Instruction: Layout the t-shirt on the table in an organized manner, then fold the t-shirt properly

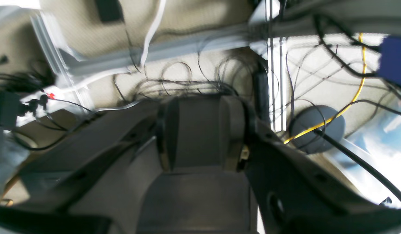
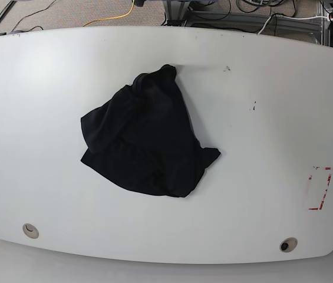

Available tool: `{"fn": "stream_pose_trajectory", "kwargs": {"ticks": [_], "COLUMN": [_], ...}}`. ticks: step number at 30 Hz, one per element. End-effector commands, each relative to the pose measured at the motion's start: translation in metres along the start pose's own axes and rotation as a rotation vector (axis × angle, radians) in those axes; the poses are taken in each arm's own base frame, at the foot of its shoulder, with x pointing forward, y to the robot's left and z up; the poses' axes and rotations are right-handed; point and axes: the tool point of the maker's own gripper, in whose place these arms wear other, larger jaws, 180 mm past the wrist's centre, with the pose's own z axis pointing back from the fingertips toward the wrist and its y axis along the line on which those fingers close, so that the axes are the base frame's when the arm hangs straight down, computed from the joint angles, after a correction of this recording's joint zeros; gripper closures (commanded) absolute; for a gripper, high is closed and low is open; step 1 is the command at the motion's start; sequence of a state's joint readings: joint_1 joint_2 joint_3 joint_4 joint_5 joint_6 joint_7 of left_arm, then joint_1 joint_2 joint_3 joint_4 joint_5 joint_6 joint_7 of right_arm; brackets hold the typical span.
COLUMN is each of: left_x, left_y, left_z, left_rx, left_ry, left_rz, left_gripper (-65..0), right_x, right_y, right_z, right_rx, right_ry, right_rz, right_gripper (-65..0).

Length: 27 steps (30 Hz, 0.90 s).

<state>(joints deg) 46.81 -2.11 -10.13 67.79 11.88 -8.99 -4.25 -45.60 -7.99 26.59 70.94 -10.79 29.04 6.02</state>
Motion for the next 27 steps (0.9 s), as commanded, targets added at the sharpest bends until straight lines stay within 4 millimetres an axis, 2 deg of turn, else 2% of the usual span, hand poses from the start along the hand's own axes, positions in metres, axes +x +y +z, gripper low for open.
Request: {"fn": "stream_pose_trajectory", "kwargs": {"ticks": [1, 4, 6, 14, 20, 23, 27], "left_x": [0.012, 0.02, 0.032, 0.057, 0.084, 0.097, 0.108], "left_y": [0.006, 0.01, 0.016, 0.015, 0.032, 0.04, 0.046], "left_z": [0.018, 0.03, 0.042, 0.08, 0.107, 0.115, 0.121], "left_rx": [0.011, 0.016, 0.021, 0.018, 0.078, 0.115, 0.148], "left_ry": [-0.056, -0.085, -0.119, -0.193, -0.264, -0.301, -0.331], "left_rz": [0.033, 0.04, 0.017, -0.031, -0.044, -0.035, -0.02], "left_gripper": [-19.0, -19.0, -19.0, -19.0, -19.0, -19.0, -19.3], "right_x": [0.006, 0.014, 0.024, 0.06, 0.094, 0.112, 0.12], "right_y": [-0.005, -0.005, -0.003, 0.002, 0.025, 0.03, 0.038], "right_z": [0.022, 0.034, 0.045, 0.083, 0.107, 0.114, 0.112], "right_rx": [0.001, 0.011, 0.024, 0.028, 0.074, 0.079, 0.099], "right_ry": [-0.006, -0.014, -0.038, -0.103, -0.168, -0.214, -0.237], "right_rz": [0.01, 0.018, 0.022, 0.094, 0.146, 0.168, 0.177], "right_gripper": [-12.0, -12.0, -12.0, -12.0, -12.0, -12.0, -12.0]}}
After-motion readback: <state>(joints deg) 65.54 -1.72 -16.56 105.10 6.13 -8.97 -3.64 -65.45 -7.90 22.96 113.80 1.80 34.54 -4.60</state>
